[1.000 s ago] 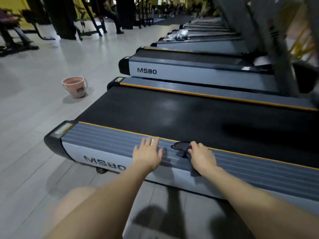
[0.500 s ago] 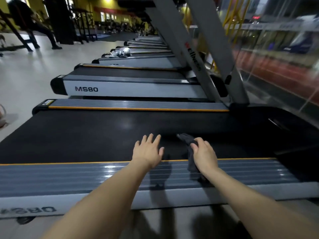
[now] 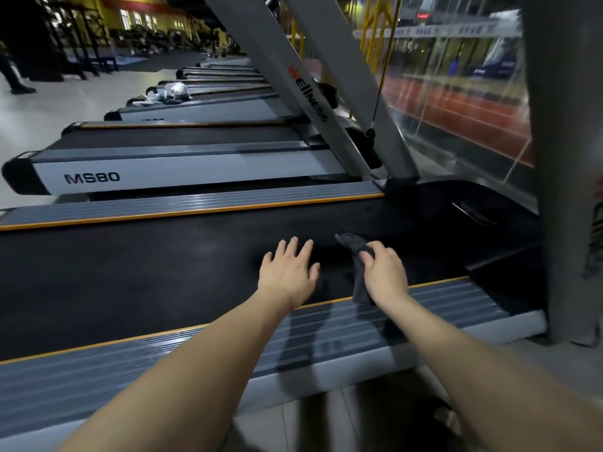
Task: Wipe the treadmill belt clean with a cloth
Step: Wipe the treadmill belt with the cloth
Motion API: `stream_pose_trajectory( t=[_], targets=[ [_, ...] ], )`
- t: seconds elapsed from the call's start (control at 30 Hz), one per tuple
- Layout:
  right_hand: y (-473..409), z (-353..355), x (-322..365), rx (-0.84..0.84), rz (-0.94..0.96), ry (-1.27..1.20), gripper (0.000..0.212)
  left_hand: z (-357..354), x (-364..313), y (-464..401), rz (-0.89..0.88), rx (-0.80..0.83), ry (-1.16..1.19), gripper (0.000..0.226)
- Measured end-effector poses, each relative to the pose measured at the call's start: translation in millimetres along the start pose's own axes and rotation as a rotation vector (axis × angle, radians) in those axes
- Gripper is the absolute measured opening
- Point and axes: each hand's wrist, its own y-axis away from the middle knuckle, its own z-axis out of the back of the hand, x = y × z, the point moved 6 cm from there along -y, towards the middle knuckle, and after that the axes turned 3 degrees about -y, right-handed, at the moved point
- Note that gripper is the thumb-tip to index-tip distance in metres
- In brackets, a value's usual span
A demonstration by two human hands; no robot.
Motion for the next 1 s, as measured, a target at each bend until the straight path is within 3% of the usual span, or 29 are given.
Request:
stream_pose_trajectory(
  t=[0.37,0.6,0.77,1.0],
  targets=[
    [-47.8,-23.5,67.6,0.063,0.179,0.002,0.03,34.8,54.1,4.4,0.148,-0.101,-0.03,0.062],
    [-31.8,-3.9,51.0,0.052,0.211,-0.021,0.027,24.4,41.5,21.4,0.144,-0.04,-0.113,0.064],
    [-2.9,18.7,19.1,0.005,0.206,-0.044,0.025,12.1,16.5,37.7,0.042,-0.02,-0.237,0.063],
    [2.5,49.0,-11.7,-0.029,0.16,-0.051,0.027,23.5,-16.9,31.9,0.037,-0.054,-0.171,0.062]
  ],
)
